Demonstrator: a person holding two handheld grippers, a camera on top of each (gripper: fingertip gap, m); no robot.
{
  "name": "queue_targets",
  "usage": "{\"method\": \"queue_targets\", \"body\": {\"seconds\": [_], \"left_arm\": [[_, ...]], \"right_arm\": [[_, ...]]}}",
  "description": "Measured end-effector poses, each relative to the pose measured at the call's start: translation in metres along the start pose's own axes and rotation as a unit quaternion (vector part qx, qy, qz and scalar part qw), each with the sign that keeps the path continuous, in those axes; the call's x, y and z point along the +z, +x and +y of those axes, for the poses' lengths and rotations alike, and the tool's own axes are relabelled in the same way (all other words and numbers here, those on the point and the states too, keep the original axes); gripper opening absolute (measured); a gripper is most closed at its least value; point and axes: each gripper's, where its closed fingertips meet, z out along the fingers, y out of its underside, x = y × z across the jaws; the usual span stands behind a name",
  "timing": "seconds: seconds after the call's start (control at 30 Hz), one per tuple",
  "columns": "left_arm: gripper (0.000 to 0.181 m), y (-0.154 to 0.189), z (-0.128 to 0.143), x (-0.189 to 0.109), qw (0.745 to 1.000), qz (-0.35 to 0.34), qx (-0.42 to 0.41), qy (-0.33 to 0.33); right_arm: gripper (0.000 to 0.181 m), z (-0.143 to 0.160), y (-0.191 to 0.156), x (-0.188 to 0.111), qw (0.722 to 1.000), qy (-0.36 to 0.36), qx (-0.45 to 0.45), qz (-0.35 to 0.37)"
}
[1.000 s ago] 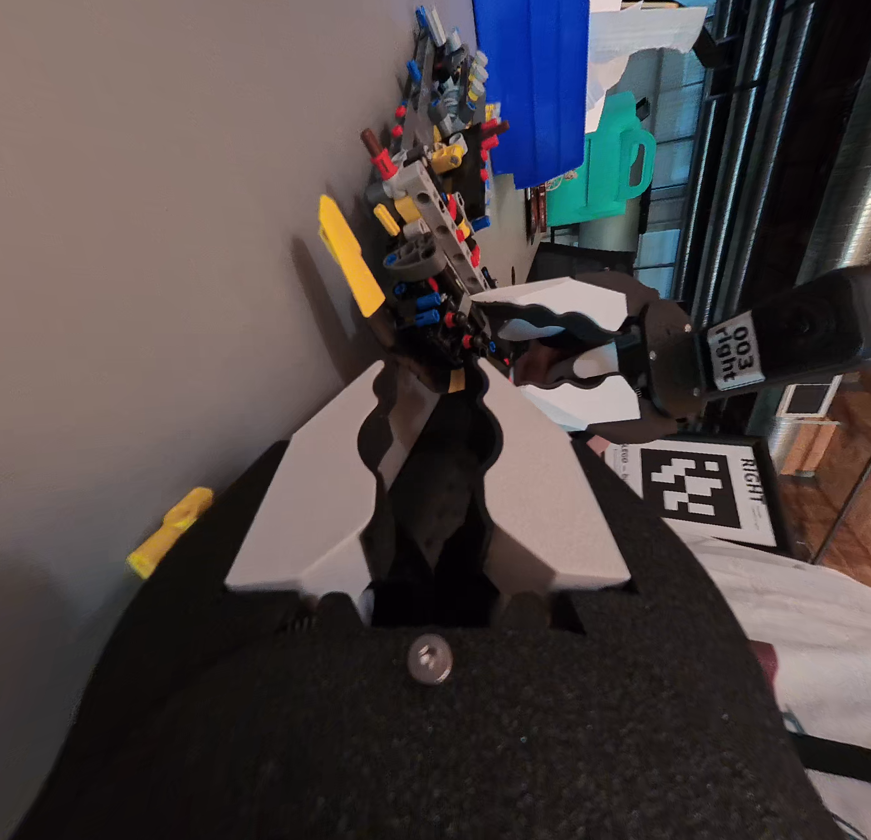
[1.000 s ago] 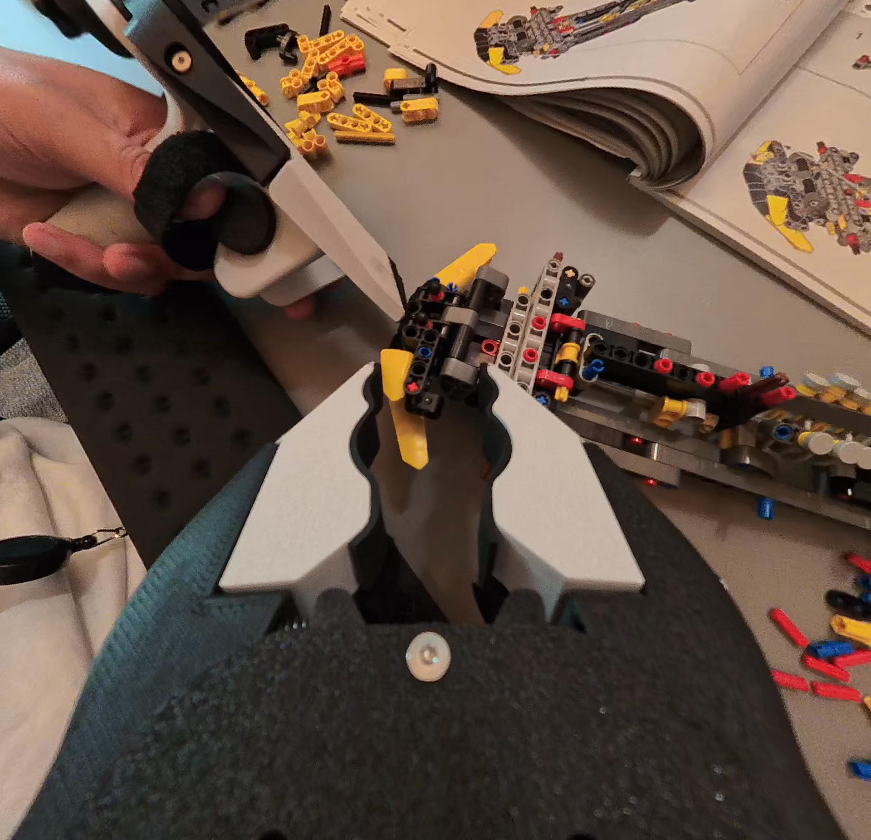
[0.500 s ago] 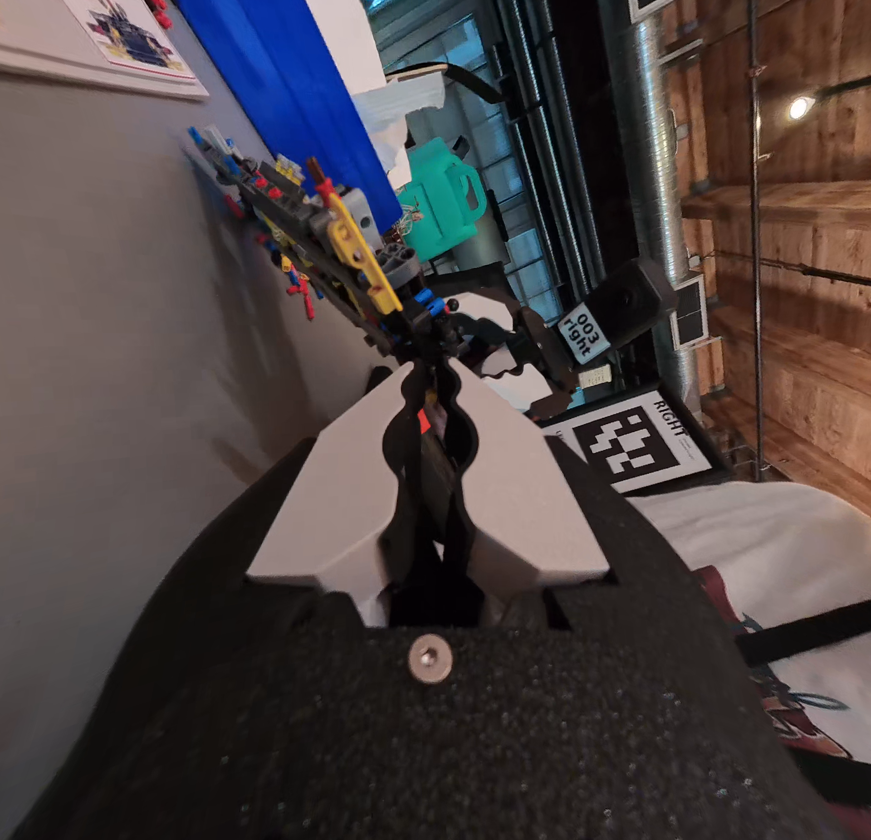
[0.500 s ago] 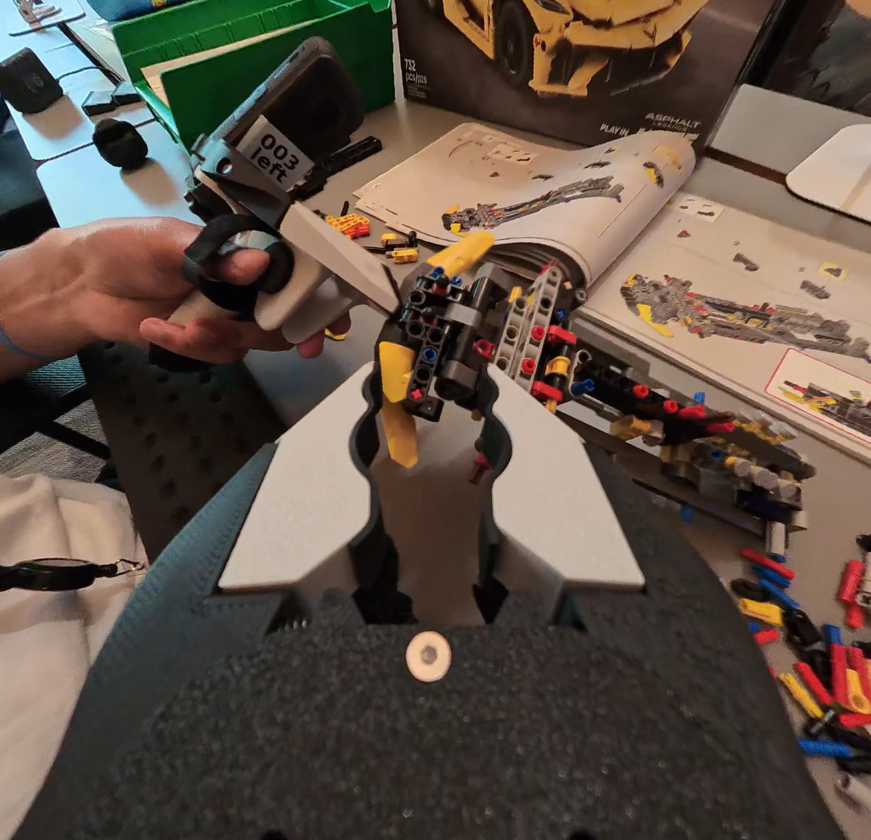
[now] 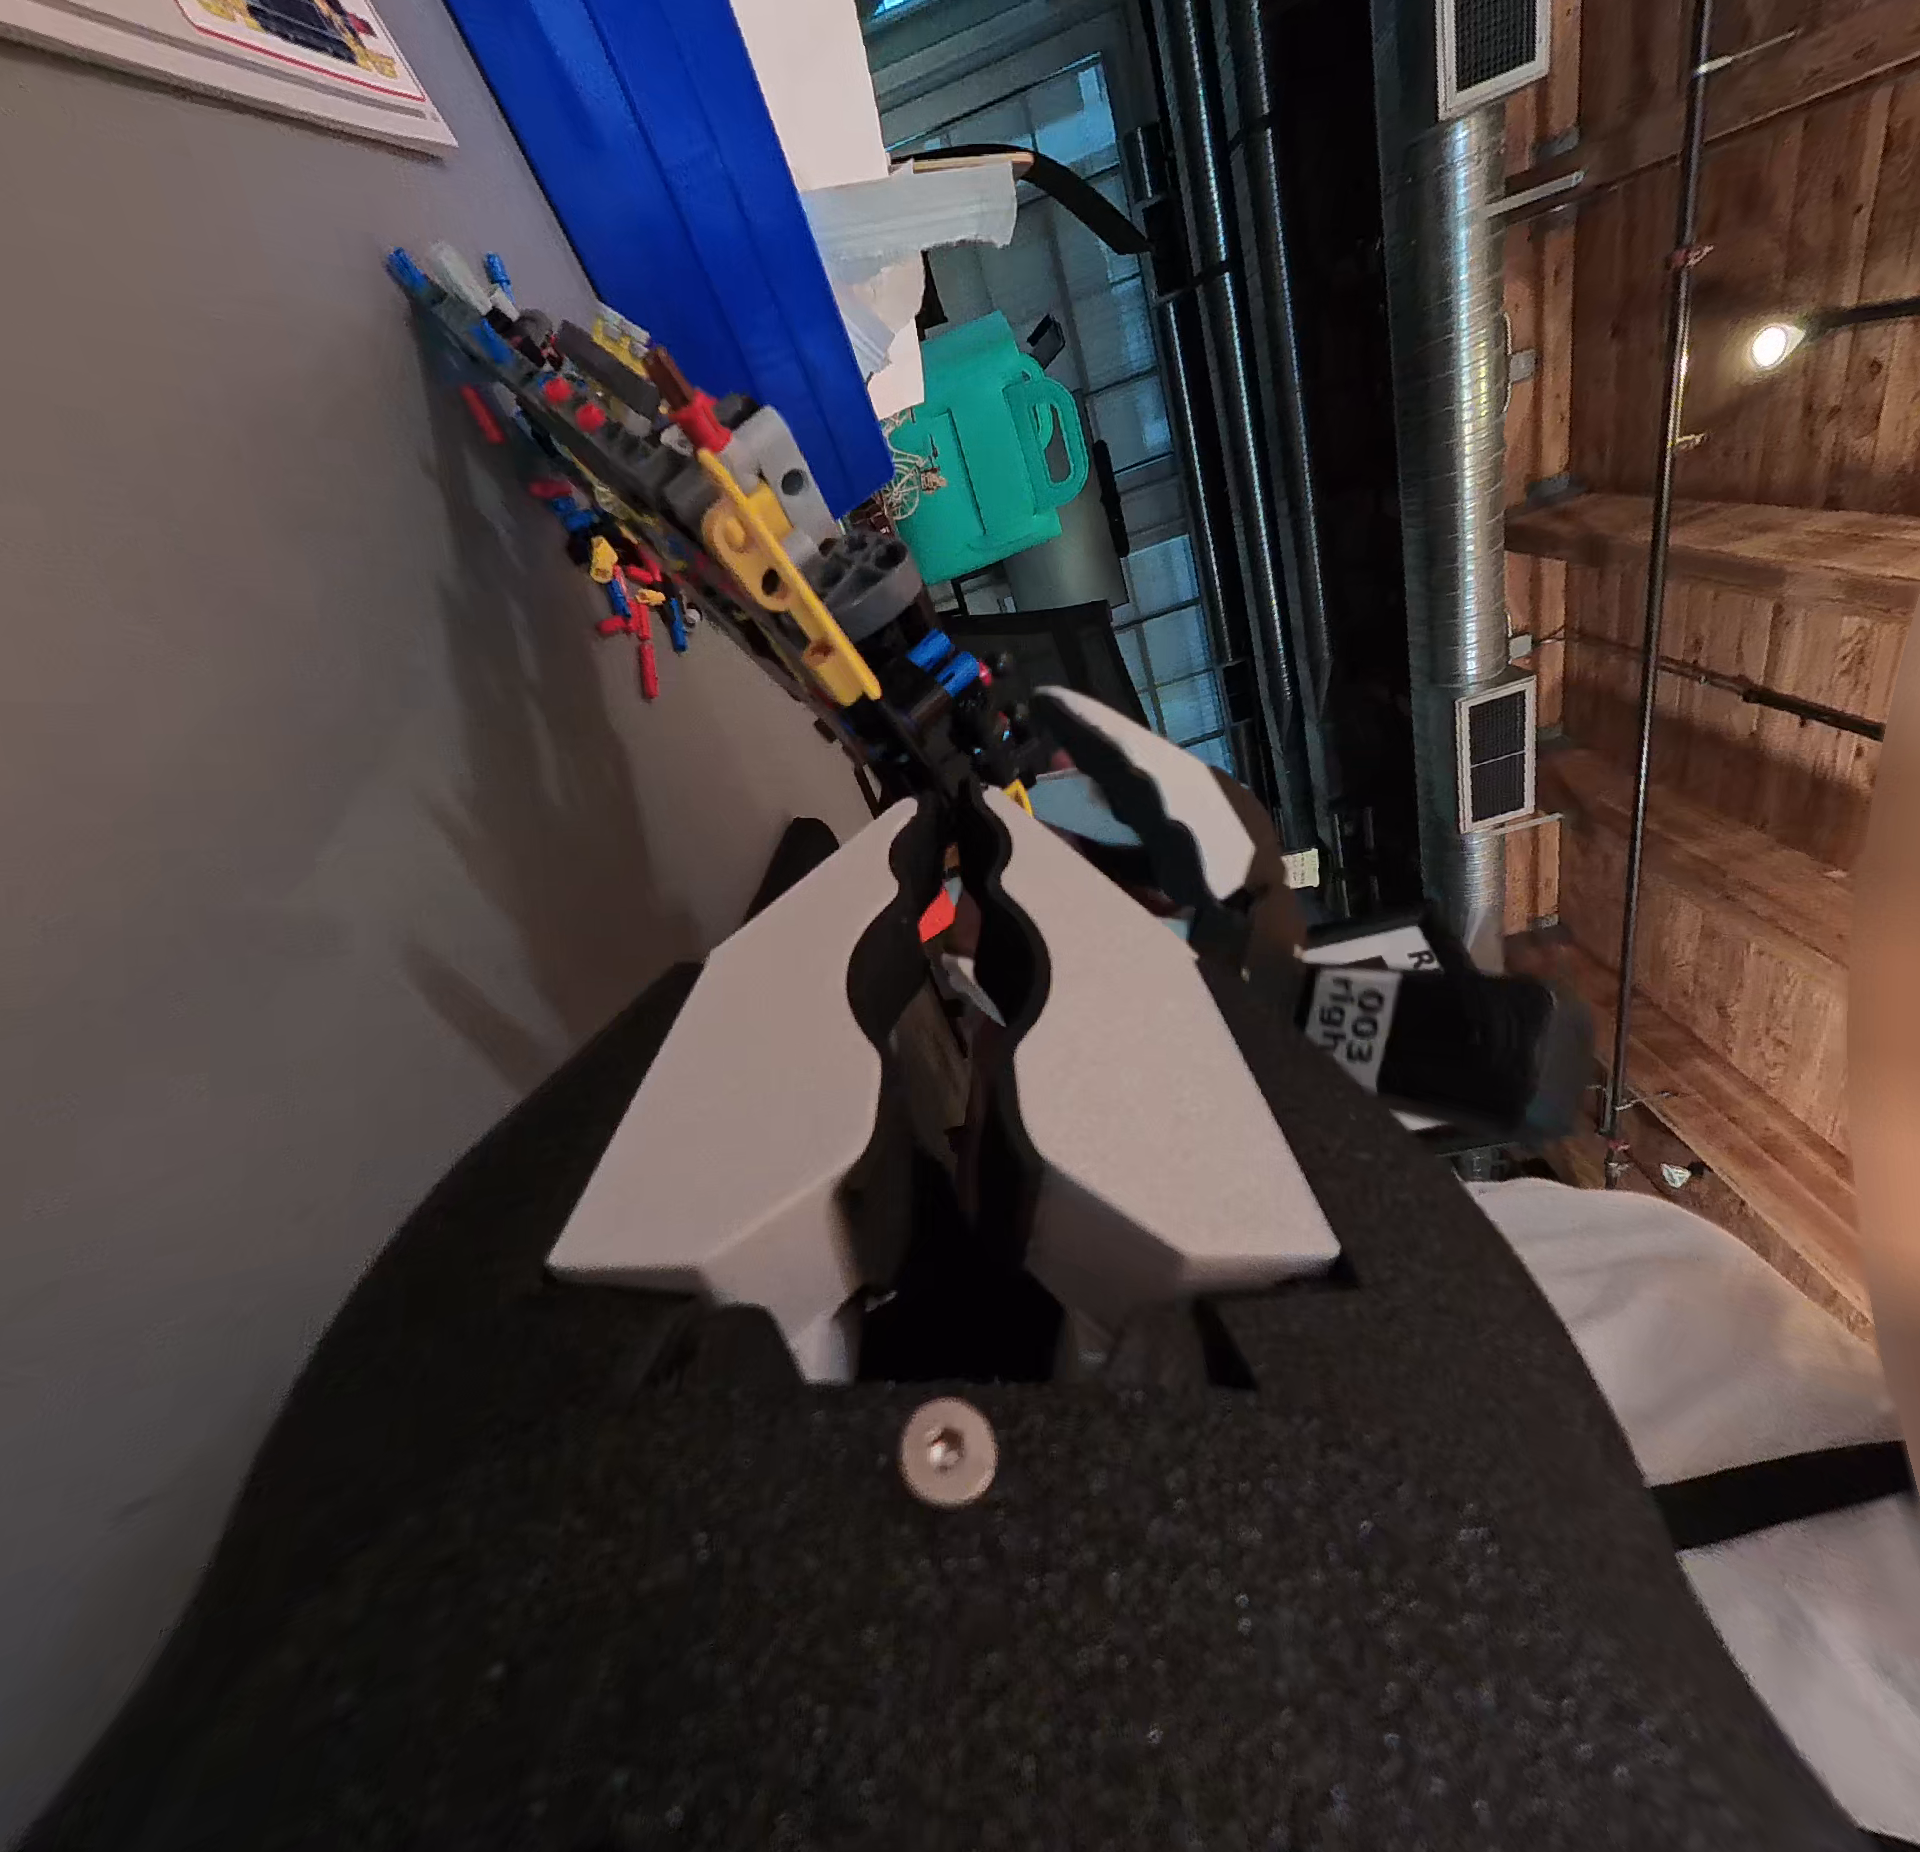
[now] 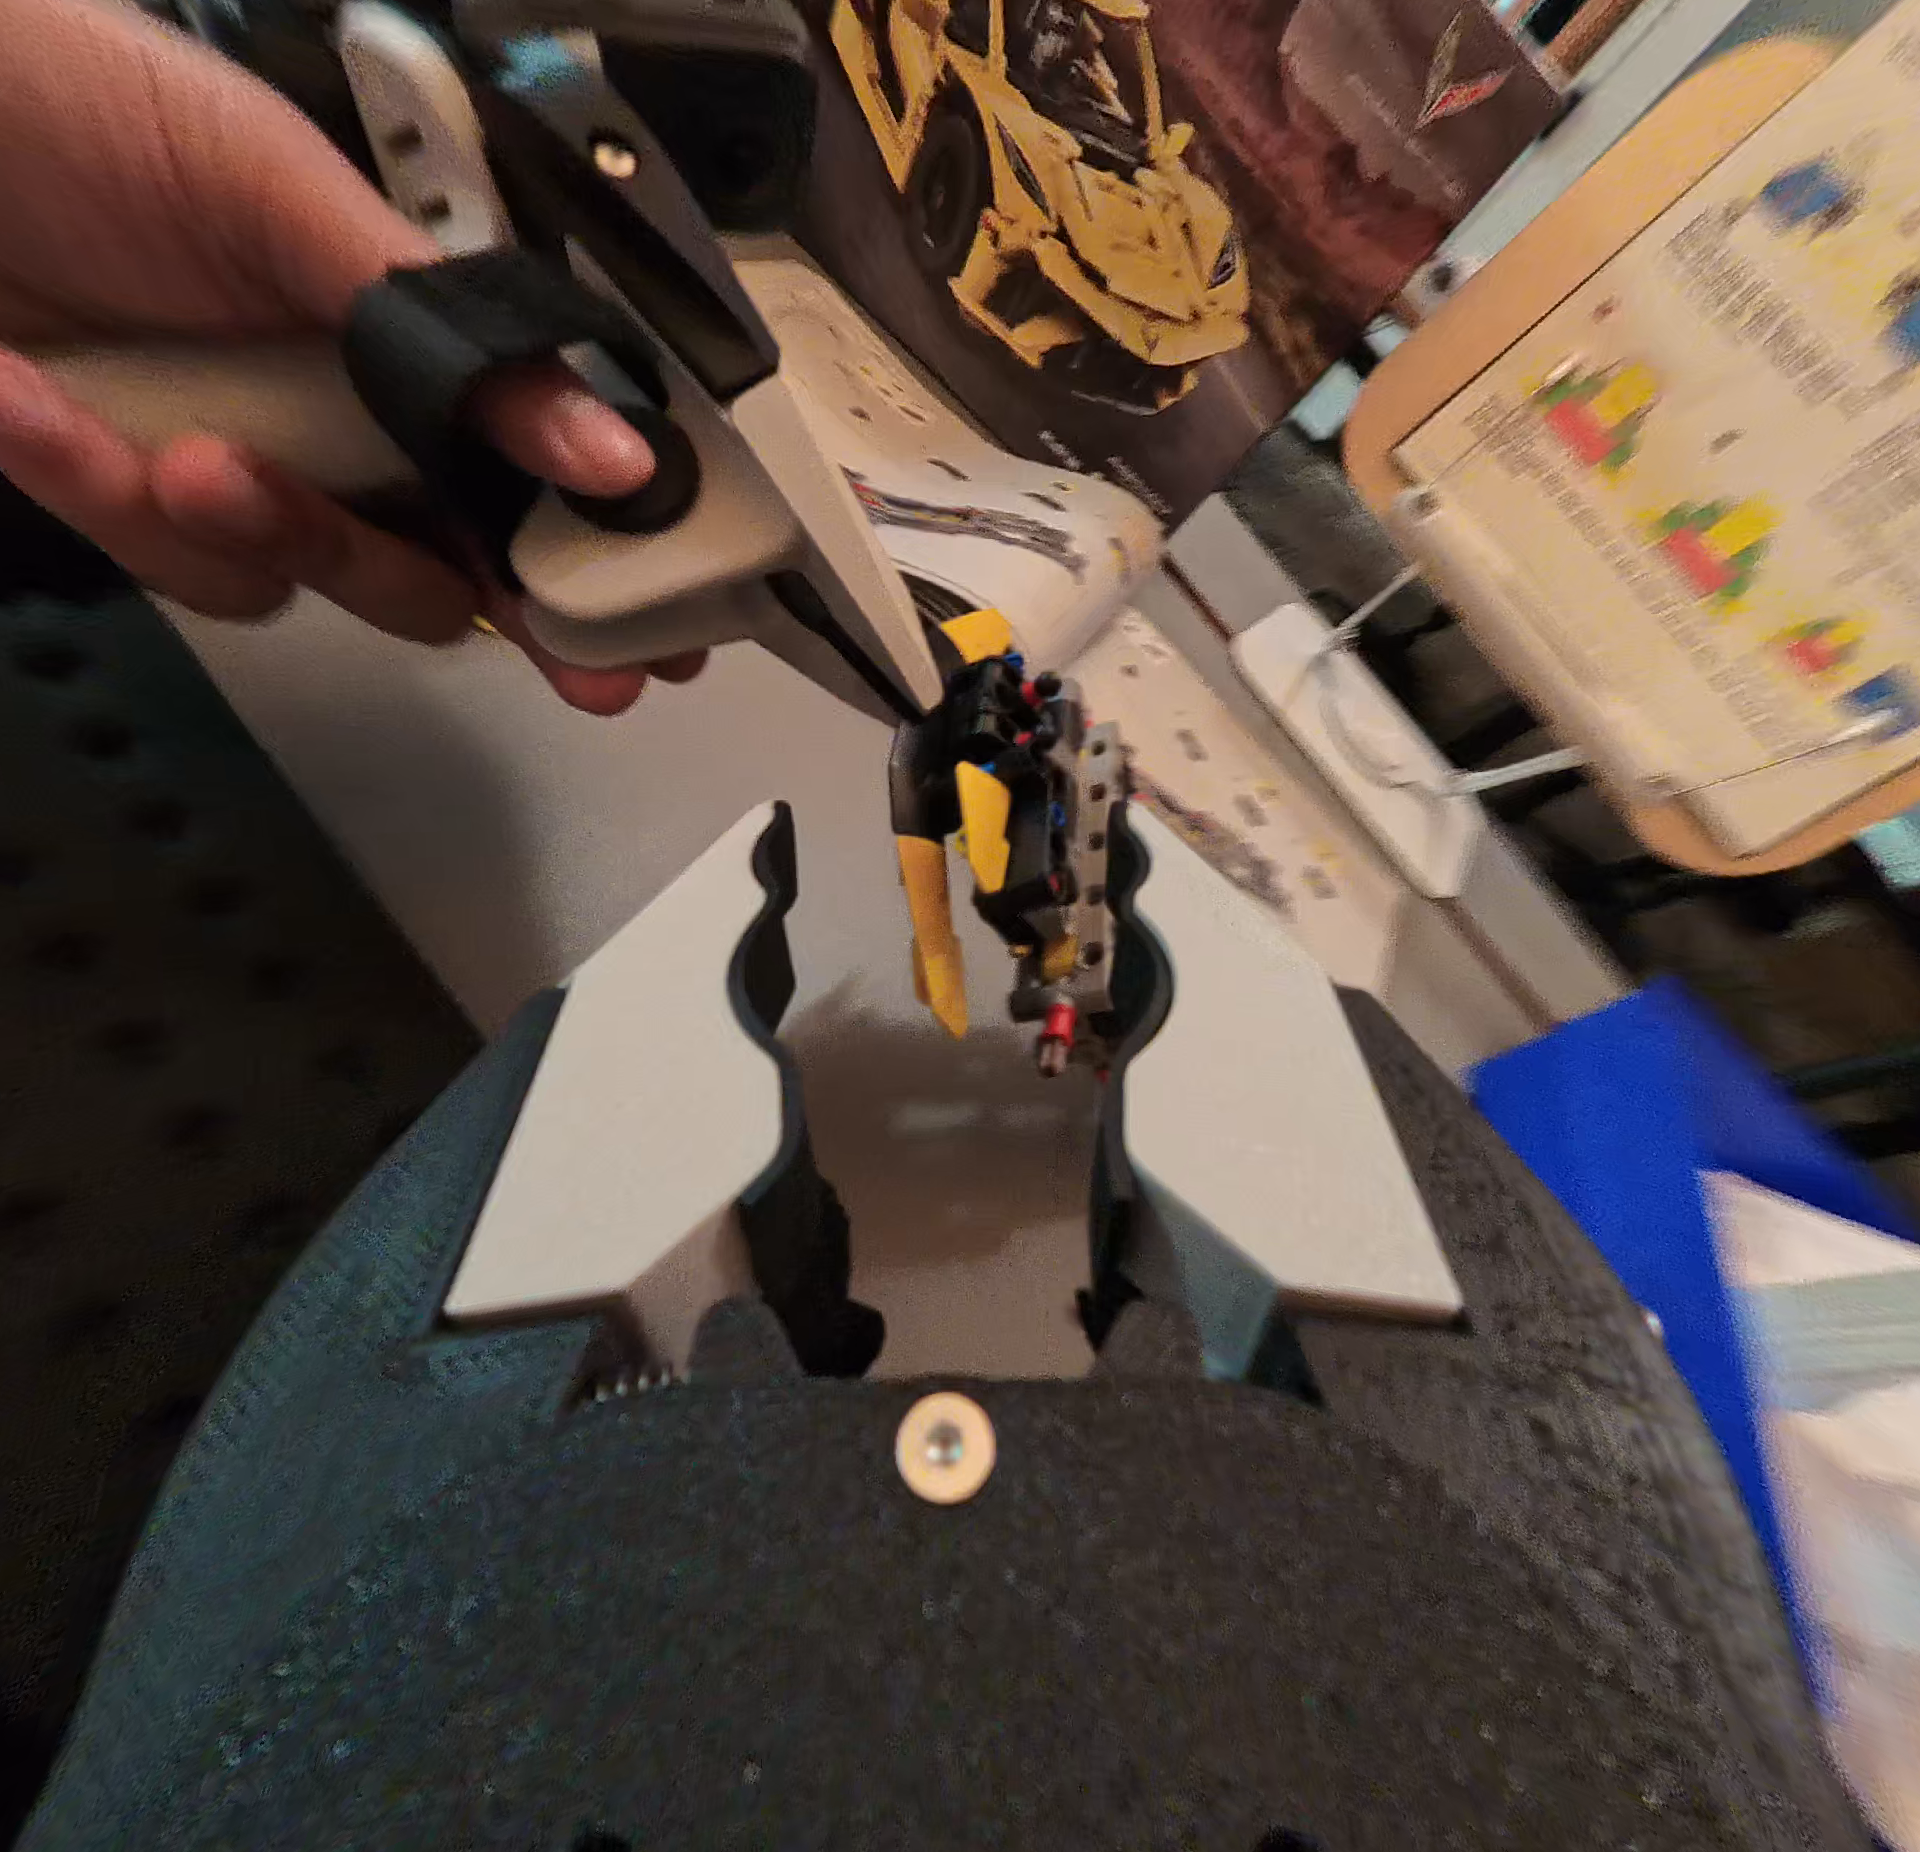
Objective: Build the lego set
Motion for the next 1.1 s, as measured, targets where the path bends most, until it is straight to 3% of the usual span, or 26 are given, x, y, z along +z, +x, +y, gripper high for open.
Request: {"method": "queue_targets", "body": {"seconds": [0.1, 0.27, 0.4, 0.57, 0.67, 0.73, 0.77, 0.83, 0.9, 0.97, 1.1], "left_arm": [[0.0, 0.004, 0.001, 0.003, 1.0, -0.005, -0.003, 0.001], [0.001, 0.014, 0.005, 0.008, 1.0, -0.004, 0.003, 0.005], [0.001, 0.022, 0.005, 0.011, 1.0, 0.005, 0.021, 0.011], [0.031, 0.035, 0.005, 0.001, 0.98, 0.01, 0.2, -0.01], [0.075, 0.006, -0.014, -0.007, 0.936, -0.074, 0.344, -0.019], [0.098, 0.002, -0.025, -0.006, 0.881, -0.099, 0.461, -0.042], [0.1, 0.007, -0.024, -0.004, 0.853, -0.091, 0.51, -0.063], [0.099, 0.024, -0.022, -0.001, 0.805, -0.064, 0.584, -0.085], [0.077, 0.043, -0.017, 0.001, 0.766, -0.027, 0.636, -0.09], [0.064, 0.058, -0.008, 0.003, 0.745, 0.011, 0.66, -0.096], [0.051, 0.064, -0.007, 0.008, 0.718, 0.011, 0.691, -0.088]], "right_arm": [[0.054, -0.005, 0.007, 0.002, 0.993, -0.033, -0.105, 0.038], [0.036, 0.006, 0.016, 0.008, 0.983, -0.081, -0.155, 0.049], [0.033, 0.003, 0.023, 0.003, 0.978, -0.087, -0.177, 0.069], [0.031, -0.016, 0.038, -0.015, 0.992, -0.042, -0.112, 0.032], [0.031, -0.029, 0.046, -0.025, 0.998, -0.007, -0.064, -0.015], [0.031, -0.036, 0.043, -0.029, 0.997, 0.013, -0.047, -0.067], [0.031, -0.04, 0.039, -0.031, 0.994, 0.029, -0.045, -0.096], [0.031, -0.047, 0.037, -0.033, 0.989, 0.053, -0.032, -0.136], [0.031, -0.05, 0.037, -0.032, 0.984, 0.069, -0.021, -0.164], [0.031, -0.052, 0.037, -0.032, 0.979, 0.081, -0.016, -0.185], [0.031, -0.062, 0.022, -0.037, 0.964, 0.102, -0.043, -0.24]]}}
